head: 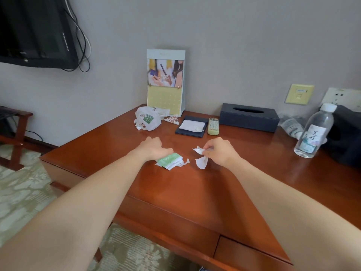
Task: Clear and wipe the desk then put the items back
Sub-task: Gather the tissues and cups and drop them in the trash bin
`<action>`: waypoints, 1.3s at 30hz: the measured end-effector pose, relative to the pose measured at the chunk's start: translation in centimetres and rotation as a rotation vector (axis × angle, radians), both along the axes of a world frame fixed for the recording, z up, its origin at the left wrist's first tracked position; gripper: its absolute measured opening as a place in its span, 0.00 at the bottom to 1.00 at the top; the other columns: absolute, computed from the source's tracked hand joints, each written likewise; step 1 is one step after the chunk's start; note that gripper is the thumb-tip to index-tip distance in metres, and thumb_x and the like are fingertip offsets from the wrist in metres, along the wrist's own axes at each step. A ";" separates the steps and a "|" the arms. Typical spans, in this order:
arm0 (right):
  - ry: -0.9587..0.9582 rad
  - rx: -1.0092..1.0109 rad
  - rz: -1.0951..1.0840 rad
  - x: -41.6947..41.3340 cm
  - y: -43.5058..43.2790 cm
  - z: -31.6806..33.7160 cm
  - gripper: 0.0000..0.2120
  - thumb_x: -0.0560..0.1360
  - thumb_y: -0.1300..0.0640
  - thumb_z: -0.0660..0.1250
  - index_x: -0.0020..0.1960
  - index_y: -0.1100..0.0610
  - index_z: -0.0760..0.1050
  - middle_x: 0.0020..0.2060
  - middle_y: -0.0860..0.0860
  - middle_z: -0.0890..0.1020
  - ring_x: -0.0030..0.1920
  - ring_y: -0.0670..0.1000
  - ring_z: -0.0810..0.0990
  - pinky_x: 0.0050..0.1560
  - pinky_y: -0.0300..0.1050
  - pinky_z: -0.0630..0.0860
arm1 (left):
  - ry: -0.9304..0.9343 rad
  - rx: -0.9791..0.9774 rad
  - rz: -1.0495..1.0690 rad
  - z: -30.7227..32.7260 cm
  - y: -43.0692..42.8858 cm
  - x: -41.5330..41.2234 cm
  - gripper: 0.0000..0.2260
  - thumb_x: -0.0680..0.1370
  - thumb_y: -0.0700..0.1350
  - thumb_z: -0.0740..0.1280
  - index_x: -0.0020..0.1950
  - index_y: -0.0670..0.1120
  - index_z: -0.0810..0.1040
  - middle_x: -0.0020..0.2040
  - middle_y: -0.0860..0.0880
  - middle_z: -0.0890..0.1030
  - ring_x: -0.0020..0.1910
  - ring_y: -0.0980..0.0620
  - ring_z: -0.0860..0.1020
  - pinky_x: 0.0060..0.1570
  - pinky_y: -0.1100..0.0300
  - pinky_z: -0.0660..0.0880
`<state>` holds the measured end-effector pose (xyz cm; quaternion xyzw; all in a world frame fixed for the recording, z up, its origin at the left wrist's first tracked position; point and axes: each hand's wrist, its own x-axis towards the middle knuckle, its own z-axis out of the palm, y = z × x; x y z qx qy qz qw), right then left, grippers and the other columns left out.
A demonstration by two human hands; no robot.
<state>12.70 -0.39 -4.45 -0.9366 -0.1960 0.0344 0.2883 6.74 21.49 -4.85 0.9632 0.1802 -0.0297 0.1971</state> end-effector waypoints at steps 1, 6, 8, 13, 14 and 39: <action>0.000 0.001 0.001 -0.1 -0.2 0.0 0.06 0.78 0.56 0.67 0.53 0.54 0.80 0.55 0.52 0.81 0.49 0.50 0.75 0.46 0.42 0.70 | 0.046 0.040 0.020 -0.3 -0.1 0.2 0.32 0.72 0.67 0.65 0.65 0.43 0.74 0.66 0.42 0.71 0.64 0.41 0.72 0.61 0.49 0.72; 0.022 -0.005 -0.006 -0.5 -1.3 -0.1 0.06 0.78 0.57 0.67 0.53 0.54 0.81 0.55 0.53 0.81 0.50 0.51 0.76 0.46 0.42 0.70 | 0.152 0.082 0.020 -1.2 -0.6 0.5 0.31 0.71 0.62 0.70 0.66 0.43 0.72 0.66 0.42 0.71 0.64 0.42 0.70 0.60 0.51 0.73; 0.032 -0.011 -0.008 -0.7 -1.7 -0.2 0.06 0.78 0.56 0.67 0.53 0.54 0.81 0.56 0.53 0.80 0.50 0.51 0.76 0.45 0.41 0.70 | 0.142 0.018 0.009 -1.4 -0.8 0.6 0.27 0.72 0.58 0.71 0.64 0.43 0.72 0.64 0.43 0.73 0.62 0.44 0.73 0.56 0.54 0.75; 0.041 -0.021 -0.013 -1.3 -2.5 -0.6 0.06 0.78 0.56 0.67 0.53 0.54 0.81 0.57 0.53 0.80 0.50 0.51 0.76 0.45 0.41 0.72 | 0.058 -0.094 -0.032 -1.2 -1.7 0.0 0.17 0.74 0.48 0.71 0.57 0.39 0.74 0.50 0.44 0.77 0.46 0.50 0.74 0.36 0.61 0.66; 0.042 -0.024 -0.017 -1.4 -2.8 -0.6 0.06 0.78 0.56 0.67 0.53 0.54 0.81 0.57 0.53 0.80 0.50 0.51 0.77 0.46 0.41 0.72 | 0.045 -0.102 -0.033 -1.2 -1.8 -0.2 0.17 0.75 0.47 0.71 0.58 0.39 0.74 0.51 0.44 0.76 0.48 0.49 0.76 0.38 0.60 0.68; 0.016 0.043 -0.101 -11.1 -9.5 0.2 0.07 0.78 0.58 0.67 0.53 0.56 0.81 0.55 0.53 0.80 0.51 0.52 0.77 0.44 0.40 0.72 | 0.014 -0.857 0.015 0.2 -10.9 -9.0 0.13 0.77 0.36 0.69 0.61 0.38 0.78 0.55 0.44 0.83 0.48 0.54 0.83 0.43 0.63 0.81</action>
